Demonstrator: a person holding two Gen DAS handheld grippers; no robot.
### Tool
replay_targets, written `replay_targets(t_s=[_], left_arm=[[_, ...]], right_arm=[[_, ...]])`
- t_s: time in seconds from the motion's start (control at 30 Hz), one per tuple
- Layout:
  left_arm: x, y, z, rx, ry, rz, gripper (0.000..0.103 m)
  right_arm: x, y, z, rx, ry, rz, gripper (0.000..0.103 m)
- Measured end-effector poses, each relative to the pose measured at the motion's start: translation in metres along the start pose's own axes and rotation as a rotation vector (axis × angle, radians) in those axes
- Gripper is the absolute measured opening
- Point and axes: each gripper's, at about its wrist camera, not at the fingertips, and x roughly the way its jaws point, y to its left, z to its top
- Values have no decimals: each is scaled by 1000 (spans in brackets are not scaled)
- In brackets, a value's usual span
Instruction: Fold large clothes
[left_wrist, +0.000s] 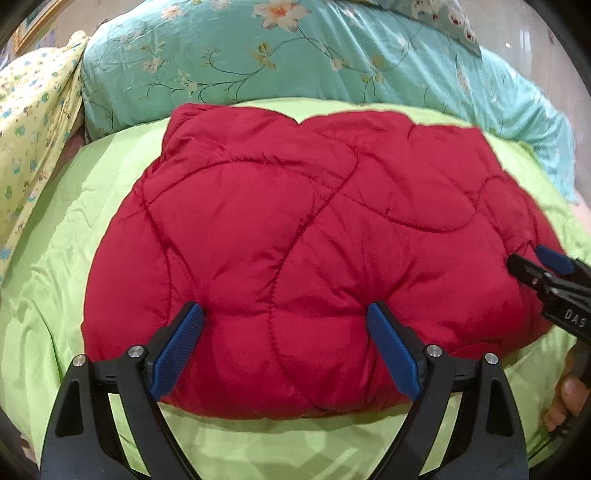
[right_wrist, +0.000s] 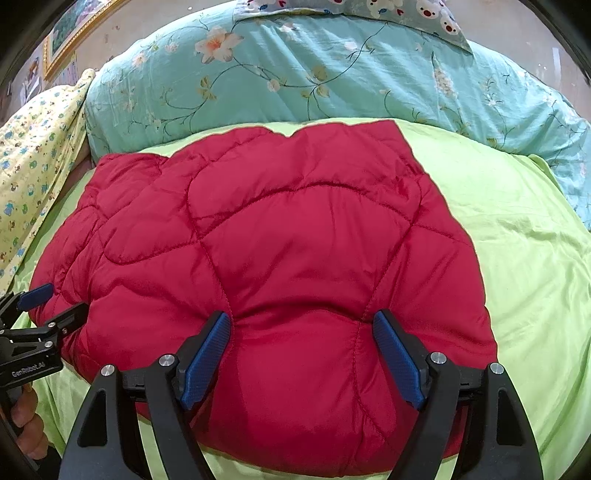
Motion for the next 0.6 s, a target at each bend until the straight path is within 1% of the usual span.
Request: replay_targets(t_s=[0.07,0.17,0.2,0.3,0.4,0.5,0.6], left_arm=[[-6,9,3,-21,-6,-3,91],[-9,26,10,-63,0,-14,91],[-9,31,13,-73,0,-17,91],[-7,43,24,-91,-13,32,91],[0,59,38,-109,-13,37,91],[17,65,48,-102,20,43,91],[37,69,49,-115,68,27,92]], right_arm=[[-8,1,3,5,-17,4,81],[-22,5,14,9,-64,47,81],[-24,7,19,-1,-66,55,82],[-17,13,34,-31,-44,72,82],[-4,16,46,-50,-8,56,82],[19,11,54,-37,59,33,82],[38,0,60,-2,103,49,85]])
